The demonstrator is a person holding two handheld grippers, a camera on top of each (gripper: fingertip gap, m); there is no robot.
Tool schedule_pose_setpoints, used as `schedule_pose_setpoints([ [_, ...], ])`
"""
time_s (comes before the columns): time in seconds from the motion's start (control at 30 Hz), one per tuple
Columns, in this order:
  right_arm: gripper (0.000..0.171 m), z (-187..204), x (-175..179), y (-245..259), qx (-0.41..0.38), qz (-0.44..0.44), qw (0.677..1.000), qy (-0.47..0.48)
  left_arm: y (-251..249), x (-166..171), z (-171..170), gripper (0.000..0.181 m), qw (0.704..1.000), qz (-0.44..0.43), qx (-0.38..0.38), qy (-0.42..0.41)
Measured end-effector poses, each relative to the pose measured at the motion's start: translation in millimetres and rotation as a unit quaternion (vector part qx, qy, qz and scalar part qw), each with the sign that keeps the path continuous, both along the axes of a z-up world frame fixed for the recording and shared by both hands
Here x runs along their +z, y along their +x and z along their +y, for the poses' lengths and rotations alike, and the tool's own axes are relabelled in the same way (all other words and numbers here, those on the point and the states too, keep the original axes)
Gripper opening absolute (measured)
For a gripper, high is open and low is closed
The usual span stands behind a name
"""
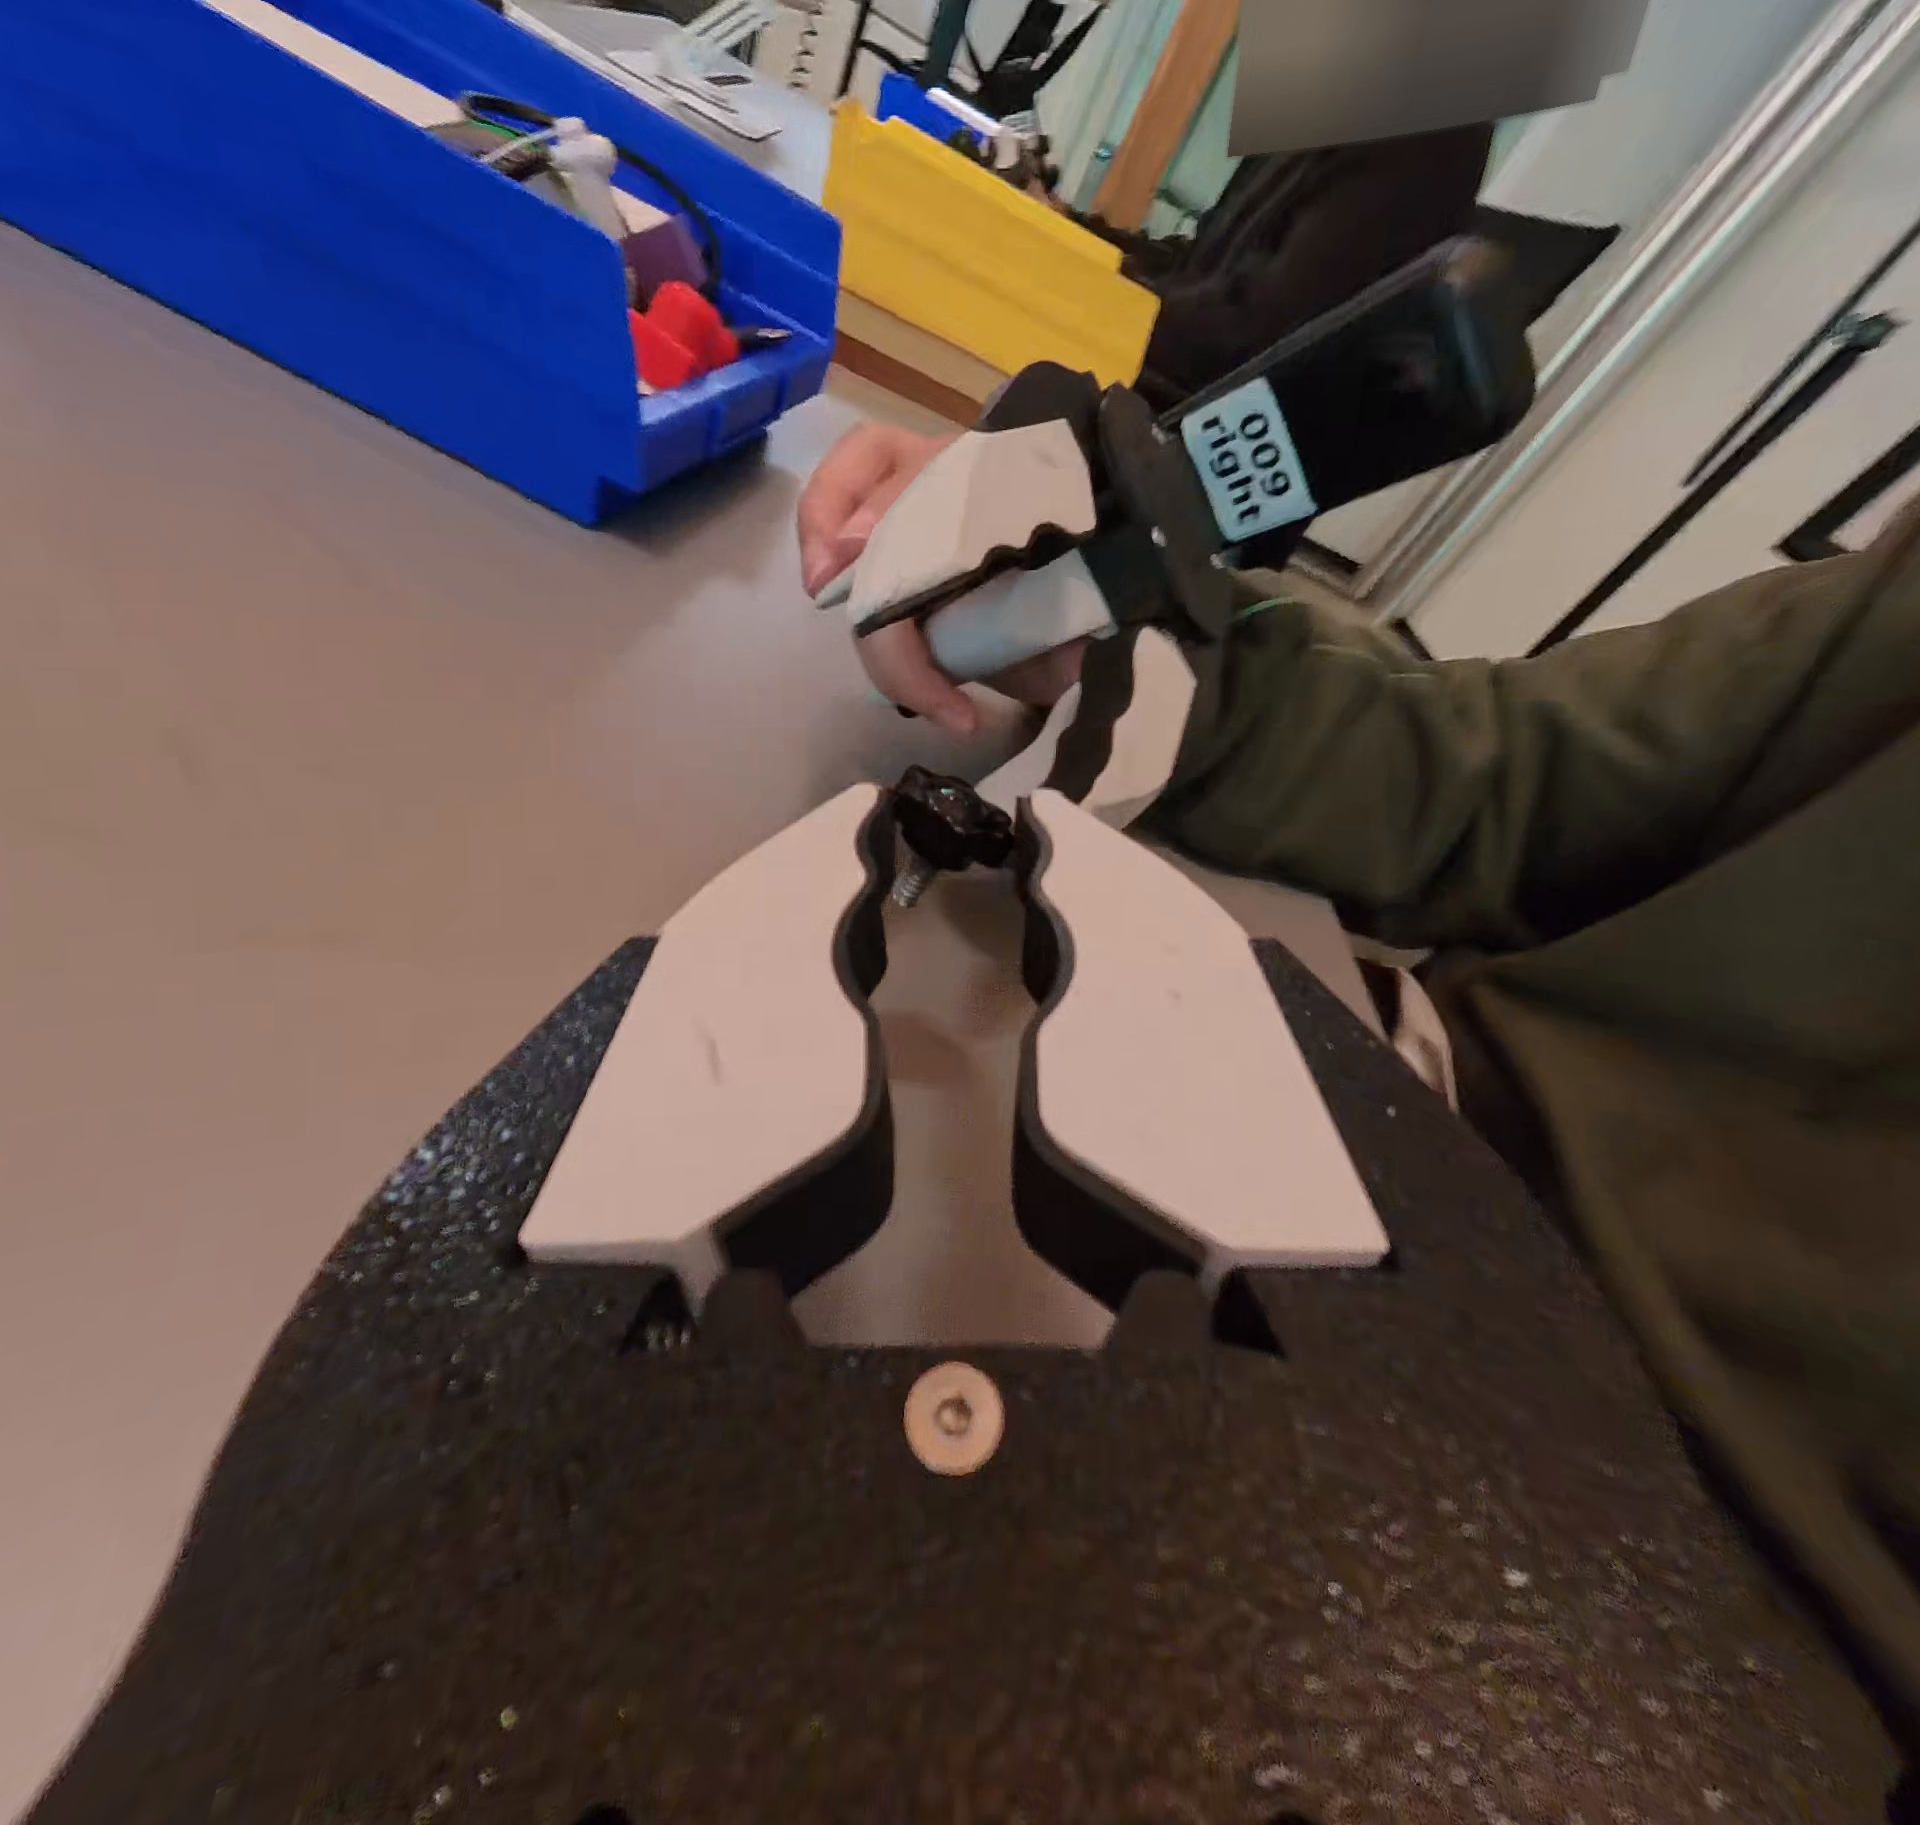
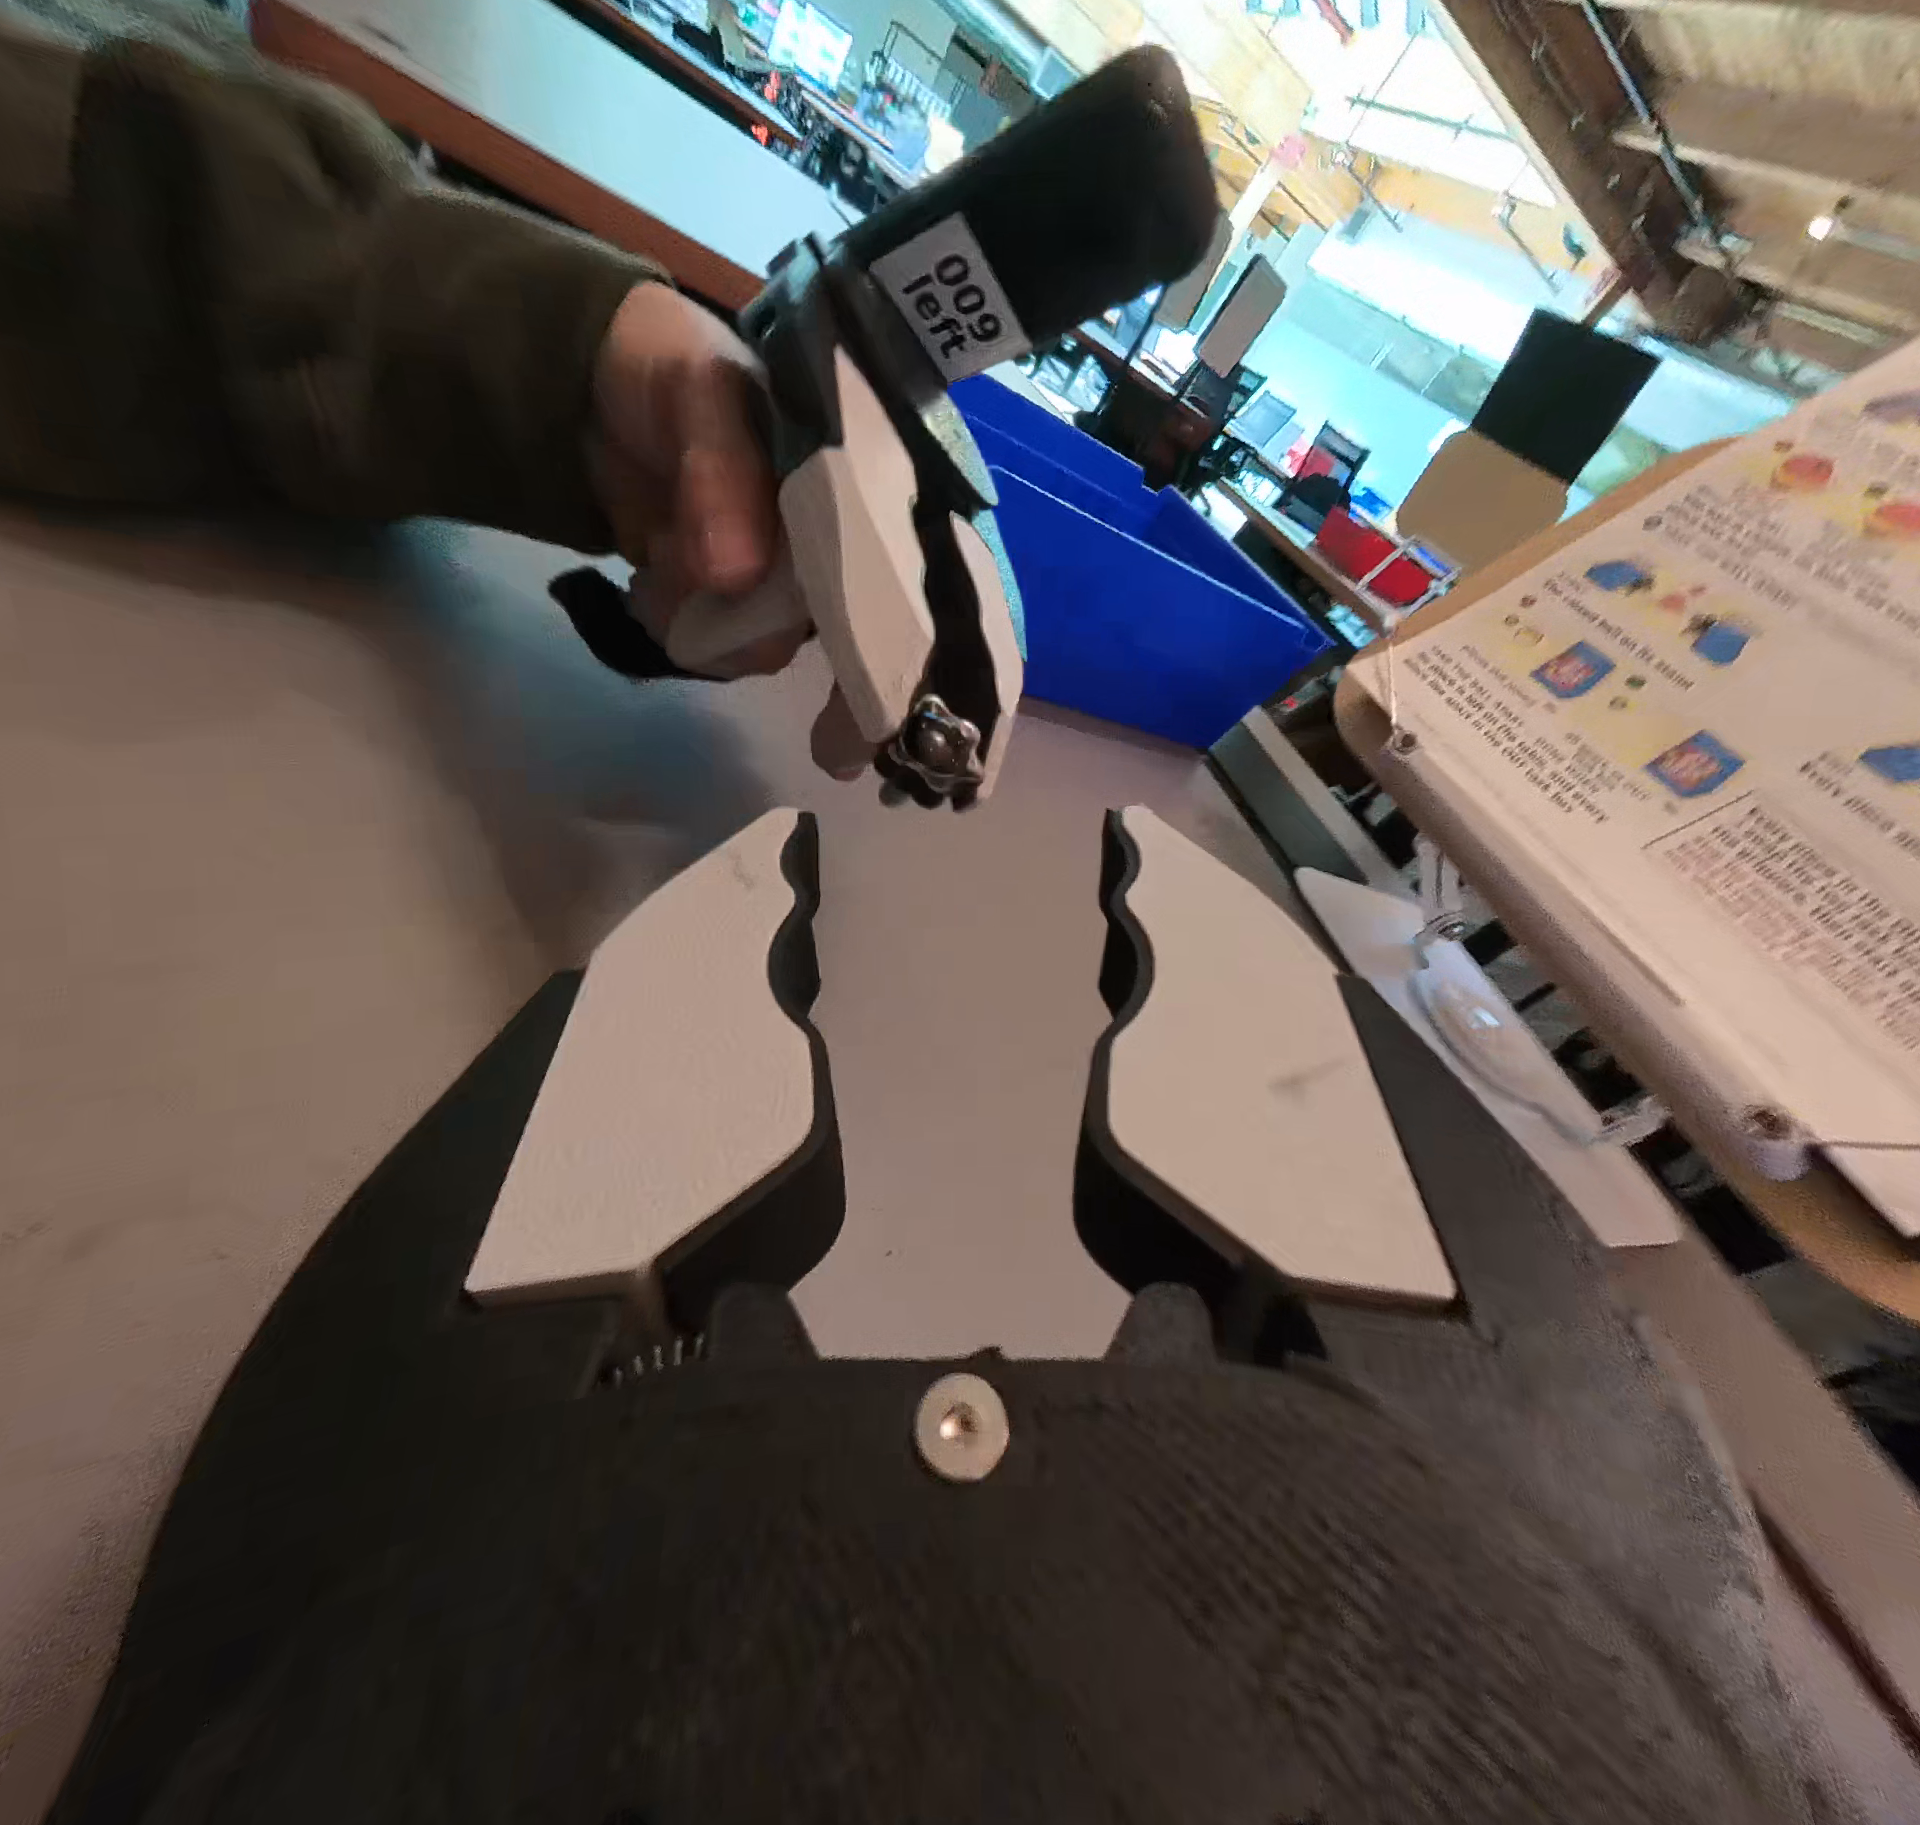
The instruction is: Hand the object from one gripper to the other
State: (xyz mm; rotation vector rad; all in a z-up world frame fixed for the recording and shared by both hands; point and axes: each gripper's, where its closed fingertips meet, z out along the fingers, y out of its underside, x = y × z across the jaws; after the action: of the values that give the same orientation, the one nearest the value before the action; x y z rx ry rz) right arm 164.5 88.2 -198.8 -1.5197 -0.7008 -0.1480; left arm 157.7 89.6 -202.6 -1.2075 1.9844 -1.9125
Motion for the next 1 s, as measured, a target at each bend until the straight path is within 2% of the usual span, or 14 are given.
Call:
schedule_pose_setpoints([
  [0.03,0.054,0,-2,-3,0.000,-0.021,1.000,0.003,-1,1,-1,0.021,1.000,0.003,-0.005,-0.006],
  [0.3,0.044,4,7,-11,-0.030,-0.129,0.989,0.069,1,12,-11,0.021,0.990,0.050,-0.024,-0.126],
  [0.43,0.044,5,11,-8,-0.052,-0.161,0.982,0.089,7,21,-10,0.021,0.971,0.087,-0.016,-0.224],
  [0.57,0.039,7,9,-7,-0.062,-0.177,0.978,0.089,7,22,-15,0.021,0.959,0.107,-0.030,-0.261],
  [0.67,0.025,7,7,-6,-0.063,-0.184,0.977,0.081,8,18,-16,0.021,0.962,0.113,-0.025,-0.247],
  [0.83,0.025,8,7,-6,-0.062,-0.145,0.986,0.051,11,18,-13,0.023,0.974,0.081,-0.014,-0.210],
  [0.93,0.025,9,7,0,-0.064,-0.065,0.996,0.019,19,17,-1,0.033,0.994,0.002,0.047,-0.098],
  [1.0,0.025,11,3,8,-0.077,-0.016,0.997,-0.016,22,15,6,0.046,0.994,-0.057,0.090,0.004],
])
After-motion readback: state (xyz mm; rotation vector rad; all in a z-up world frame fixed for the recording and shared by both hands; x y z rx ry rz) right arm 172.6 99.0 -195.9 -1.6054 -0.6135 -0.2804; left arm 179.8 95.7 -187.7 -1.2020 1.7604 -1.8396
